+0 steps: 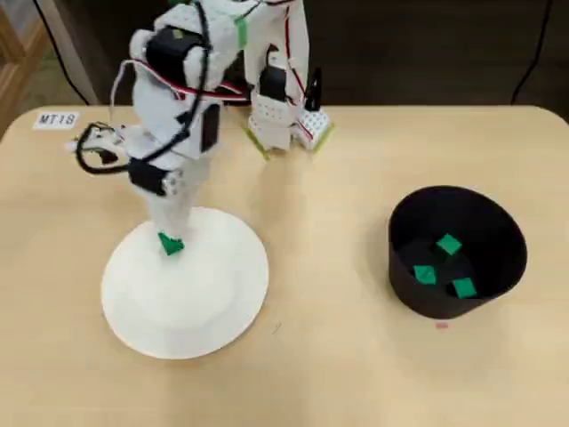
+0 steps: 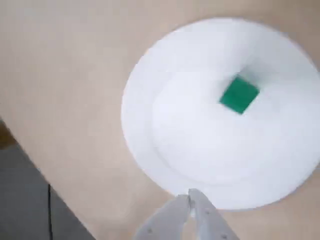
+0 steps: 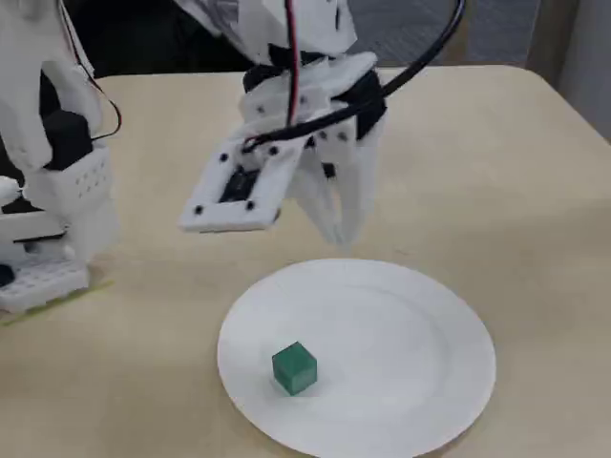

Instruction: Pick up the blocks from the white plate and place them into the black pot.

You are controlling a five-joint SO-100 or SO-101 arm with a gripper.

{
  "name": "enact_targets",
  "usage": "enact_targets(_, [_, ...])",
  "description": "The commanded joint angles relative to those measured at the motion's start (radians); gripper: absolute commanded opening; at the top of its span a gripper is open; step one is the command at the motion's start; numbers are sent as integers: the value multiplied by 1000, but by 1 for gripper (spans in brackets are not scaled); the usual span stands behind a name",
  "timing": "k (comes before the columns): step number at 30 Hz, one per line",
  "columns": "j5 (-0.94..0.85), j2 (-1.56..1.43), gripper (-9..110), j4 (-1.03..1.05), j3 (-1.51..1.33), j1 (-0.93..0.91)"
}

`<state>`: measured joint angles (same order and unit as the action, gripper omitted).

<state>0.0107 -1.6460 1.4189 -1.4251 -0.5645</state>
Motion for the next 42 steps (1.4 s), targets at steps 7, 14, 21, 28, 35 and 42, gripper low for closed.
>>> enact_targets(7, [118,-130,-2,239,-84,-160])
enact_targets(14, [118,-268,-2,46,-360,-181])
enact_targets(21, [104,-259,-2,-302,-571,-152])
enact_targets(28, [87,-175,-2,-440,-594,-149])
enact_targets(35, [81,-153,14,-442,-591,-97])
enact_targets(42, [91,-135,24,-387,-591,-83])
